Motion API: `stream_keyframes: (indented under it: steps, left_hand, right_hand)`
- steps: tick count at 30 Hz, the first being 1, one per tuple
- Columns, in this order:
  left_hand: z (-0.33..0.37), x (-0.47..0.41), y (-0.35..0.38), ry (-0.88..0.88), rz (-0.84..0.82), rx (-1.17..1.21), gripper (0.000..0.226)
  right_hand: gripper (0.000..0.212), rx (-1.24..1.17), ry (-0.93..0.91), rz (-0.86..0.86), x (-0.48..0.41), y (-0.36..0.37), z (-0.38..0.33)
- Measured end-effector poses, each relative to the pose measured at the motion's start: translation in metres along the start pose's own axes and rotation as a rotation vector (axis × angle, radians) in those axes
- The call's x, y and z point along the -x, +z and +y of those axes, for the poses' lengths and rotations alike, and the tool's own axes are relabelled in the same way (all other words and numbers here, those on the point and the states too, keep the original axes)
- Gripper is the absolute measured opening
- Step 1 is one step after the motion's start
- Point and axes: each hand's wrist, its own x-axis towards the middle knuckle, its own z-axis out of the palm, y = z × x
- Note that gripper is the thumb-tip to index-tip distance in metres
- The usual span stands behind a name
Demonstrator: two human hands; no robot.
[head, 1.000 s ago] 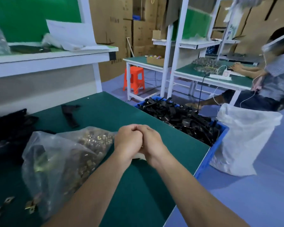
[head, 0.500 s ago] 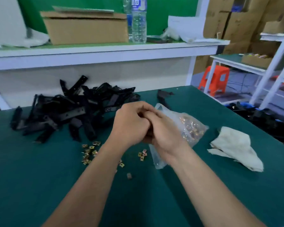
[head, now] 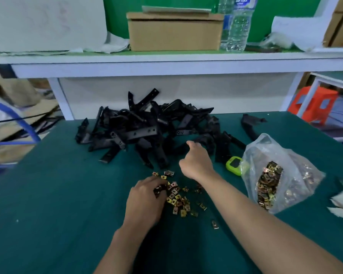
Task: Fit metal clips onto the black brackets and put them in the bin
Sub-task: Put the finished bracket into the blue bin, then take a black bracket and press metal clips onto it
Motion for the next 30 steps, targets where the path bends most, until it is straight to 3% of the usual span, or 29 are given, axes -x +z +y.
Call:
stream_keyframes:
  steps: [5,8,12,14,16,19,21,23,26,30]
  left_hand:
    - [-0.006,-0.009,0.0,0.035,-0.029,0.076,0.033]
    - [-0.012,-0.012,-0.001,0.043,-0.061,0.091,0.024]
    - [-0.014,-0.015,-0.002,0.028,-0.043,0.114,0.014]
    - [-0.013,-0.015,-0.001,0.028,-0.014,0.094,0.009]
    - [-0.01,-0.013,-0.002,0.009,0.028,0.077,0.012]
    - [-0.002,-0.011,-0.006,-0.003,0.125,0.029,0.042]
    - [0.007,-0.006,-0.009,0.005,0.132,0.145,0.053]
    - [0.015,-0.001,-0.008,-0.051,0.065,0.422,0.055]
    - [0.025,0.003,-0.003,-0.191,-0.009,0.799,0.055]
    - [0.029,0.001,0.001,-0.291,-0.013,0.996,0.036]
  right_hand:
    - [0.081,0.436,-0.121,0.012,-0.038,0.012,-0.002]
    - [0.07,0.622,-0.177,-0.019,-0.05,0.015,-0.001]
    - [0.036,0.704,-0.334,0.147,-0.045,0.005,-0.005]
    - [0.039,0.645,-0.384,0.212,-0.035,-0.005,-0.006]
    - [0.042,0.451,-0.449,0.352,-0.022,-0.021,-0.009]
    - [0.027,-0.217,-0.365,0.482,0.006,-0.047,-0.013]
    - [0.022,-0.851,-0.192,0.355,0.03,-0.053,-0.011]
    - [0.022,-1.251,-0.011,0.206,0.049,-0.048,0.001]
    - [0.019,-1.521,0.172,0.108,0.063,-0.036,0.025]
    - [0.021,-1.554,0.208,0.068,0.069,-0.021,0.045]
